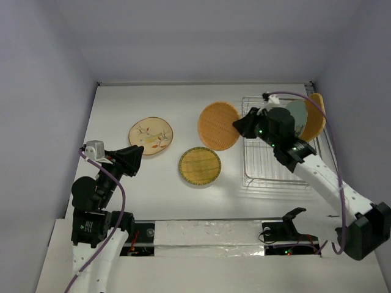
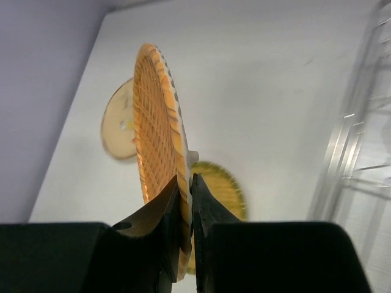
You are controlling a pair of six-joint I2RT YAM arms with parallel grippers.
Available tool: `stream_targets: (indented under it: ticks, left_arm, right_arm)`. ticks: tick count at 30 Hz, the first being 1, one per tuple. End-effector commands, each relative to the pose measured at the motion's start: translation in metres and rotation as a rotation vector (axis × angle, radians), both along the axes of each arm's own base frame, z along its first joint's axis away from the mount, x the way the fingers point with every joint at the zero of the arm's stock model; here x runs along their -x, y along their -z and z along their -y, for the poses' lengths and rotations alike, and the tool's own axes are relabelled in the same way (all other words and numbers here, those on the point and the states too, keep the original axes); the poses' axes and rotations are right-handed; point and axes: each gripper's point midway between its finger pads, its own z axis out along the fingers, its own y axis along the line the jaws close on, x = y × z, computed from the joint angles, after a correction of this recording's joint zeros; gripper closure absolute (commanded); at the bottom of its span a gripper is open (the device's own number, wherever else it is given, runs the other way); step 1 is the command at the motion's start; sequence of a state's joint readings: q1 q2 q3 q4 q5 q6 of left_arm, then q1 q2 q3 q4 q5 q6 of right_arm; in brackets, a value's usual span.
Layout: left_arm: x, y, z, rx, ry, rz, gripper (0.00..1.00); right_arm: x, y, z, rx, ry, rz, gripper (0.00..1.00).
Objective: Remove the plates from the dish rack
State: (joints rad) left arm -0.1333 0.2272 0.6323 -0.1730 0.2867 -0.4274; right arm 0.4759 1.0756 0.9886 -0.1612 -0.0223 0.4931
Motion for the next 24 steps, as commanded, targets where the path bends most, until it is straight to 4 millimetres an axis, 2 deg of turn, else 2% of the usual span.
stream_targets:
  ticks: [1, 3, 4, 7, 9, 13, 20, 24]
  left_arm:
    - [-0.003, -0.009, -0.001, 0.004, -0.007, 0.033, 0.74]
    - [-0.003, -0.008, -0.002, 0.005, -0.010, 0.031, 0.74]
    - [-0.003, -0.009, -0.002, 0.006, -0.012, 0.033, 0.74]
    - [-0.003, -0.009, -0.002, 0.005, -0.010, 0.030, 0.74]
    - [-0.003, -0.008, -0.001, 0.005, -0.007, 0.030, 0.74]
    - [-0.003, -0.009, -0.001, 0.005, -0.006, 0.031, 0.74]
    - [-0.003, -0.009, 0.000, 0.003, -0.001, 0.032, 0.73]
    - [-0.003, -0.008, 0.000, 0.002, -0.001, 0.030, 0.73]
  right_arm:
    - [0.013, -0.020, -0.067, -0.225, -0.255, 0.036, 1.00]
    - [0.021, -0.008, -0.087, -0.242, -0.320, 0.007, 1.00]
    - [0.021, 0.005, -0.095, -0.245, -0.330, -0.027, 1.00]
    - [0.029, 0.027, -0.112, -0.260, -0.380, -0.080, 1.00]
    - [0.030, 0.052, -0.117, -0.250, -0.383, -0.130, 1.00]
    - [0.030, 0.091, -0.113, -0.222, -0.347, -0.203, 1.00]
    - [0.034, 0.126, -0.109, -0.203, -0.328, -0.264, 1.00]
    - [0.033, 0.138, -0.108, -0.194, -0.316, -0.285, 1.00]
